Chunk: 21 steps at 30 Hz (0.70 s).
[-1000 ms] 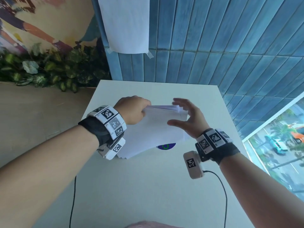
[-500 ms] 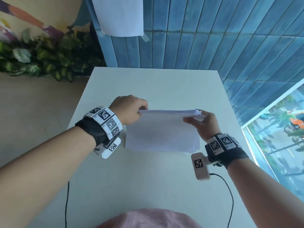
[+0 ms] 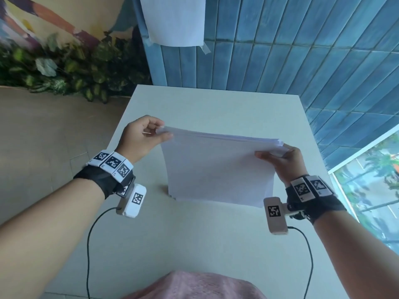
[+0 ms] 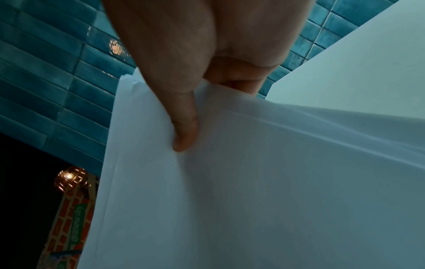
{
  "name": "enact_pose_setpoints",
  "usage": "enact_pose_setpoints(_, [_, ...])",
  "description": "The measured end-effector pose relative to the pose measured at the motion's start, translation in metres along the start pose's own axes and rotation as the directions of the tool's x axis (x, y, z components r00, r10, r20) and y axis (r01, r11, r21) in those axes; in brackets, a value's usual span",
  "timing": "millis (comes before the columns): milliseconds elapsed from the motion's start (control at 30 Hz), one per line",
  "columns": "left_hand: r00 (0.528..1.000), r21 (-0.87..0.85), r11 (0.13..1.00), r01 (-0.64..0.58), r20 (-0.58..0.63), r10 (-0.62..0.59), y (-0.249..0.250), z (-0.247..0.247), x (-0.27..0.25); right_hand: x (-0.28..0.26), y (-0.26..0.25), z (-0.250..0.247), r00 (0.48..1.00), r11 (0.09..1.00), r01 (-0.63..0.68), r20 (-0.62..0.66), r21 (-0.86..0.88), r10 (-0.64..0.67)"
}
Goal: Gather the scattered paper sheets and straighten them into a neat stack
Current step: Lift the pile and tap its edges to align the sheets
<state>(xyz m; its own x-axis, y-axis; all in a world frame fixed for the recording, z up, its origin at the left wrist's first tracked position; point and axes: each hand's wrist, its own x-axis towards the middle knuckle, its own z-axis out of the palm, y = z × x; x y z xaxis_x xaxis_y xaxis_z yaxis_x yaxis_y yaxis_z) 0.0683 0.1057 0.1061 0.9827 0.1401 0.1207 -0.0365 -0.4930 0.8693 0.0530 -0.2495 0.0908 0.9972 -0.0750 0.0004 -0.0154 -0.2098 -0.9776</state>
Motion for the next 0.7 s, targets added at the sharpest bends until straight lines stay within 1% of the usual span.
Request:
enact_pose_setpoints(33, [0.999,-0.045,0.998,0.051,0.002,-0.051,0.001,-0.001,0.0,0.001,-0.004,-0.001,1.0,1.0,-0.002,-0.006,0.027,0.002])
enact_pose_setpoints(67, [0.994,-0.103,0.989,0.104,0.034,-0.101,0.0,-0.001,0.0,0.001,-0.009,-0.003,1.0,0.999,-0.001,-0.011,0.052,0.001])
enact_pose_setpoints(133, [0.974,-0.224,0.955,0.196,0.16,-0.162,-0.001,0.001,-0.002,0.002,-0.016,-0.004,1.0,0.996,0.015,-0.023,0.092,-0.013])
enact_pose_setpoints(167, [0.96,-0.255,0.94,0.227,0.223,-0.172,-0.001,0.005,-0.004,0.003,-0.018,-0.005,0.999,0.995,0.023,-0.027,0.101,-0.021])
enact_pose_setpoints(200, [0.95,-0.271,0.931,0.244,0.259,-0.174,0.0,0.01,-0.006,0.003,-0.021,-0.005,0.999,0.994,0.029,-0.029,0.103,-0.026])
enact_pose_setpoints(233, [0.951,-0.27,0.931,0.245,0.255,-0.176,0.001,0.015,-0.007,0.004,-0.023,-0.004,0.999,0.994,0.033,-0.037,0.106,-0.029])
enact_pose_setpoints(333, [0.978,-0.264,0.945,0.191,0.128,-0.162,0.004,0.028,-0.006,0.006,-0.024,0.001,0.994,0.991,0.049,-0.101,0.126,-0.036])
enact_pose_setpoints(400, [0.985,-0.283,0.943,0.173,0.046,-0.167,0.008,0.036,-0.005,0.008,-0.024,0.007,0.985,0.993,0.067,-0.162,0.099,-0.05])
enact_pose_setpoints(500, [0.984,-0.294,0.946,0.138,-0.068,-0.164,0.015,0.047,-0.006,0.007,-0.023,0.015,0.97,0.992,0.079,-0.239,0.093,-0.055])
enact_pose_setpoints(600, [0.974,-0.266,0.958,0.104,-0.168,-0.153,0.018,0.056,-0.011,0.003,-0.023,0.021,0.957,0.992,0.098,-0.282,0.079,-0.072])
enact_pose_setpoints(700, [0.964,-0.259,0.959,0.115,-0.203,-0.171,0.013,0.061,-0.021,-0.001,-0.02,0.023,0.955,0.995,0.083,-0.289,0.055,-0.064])
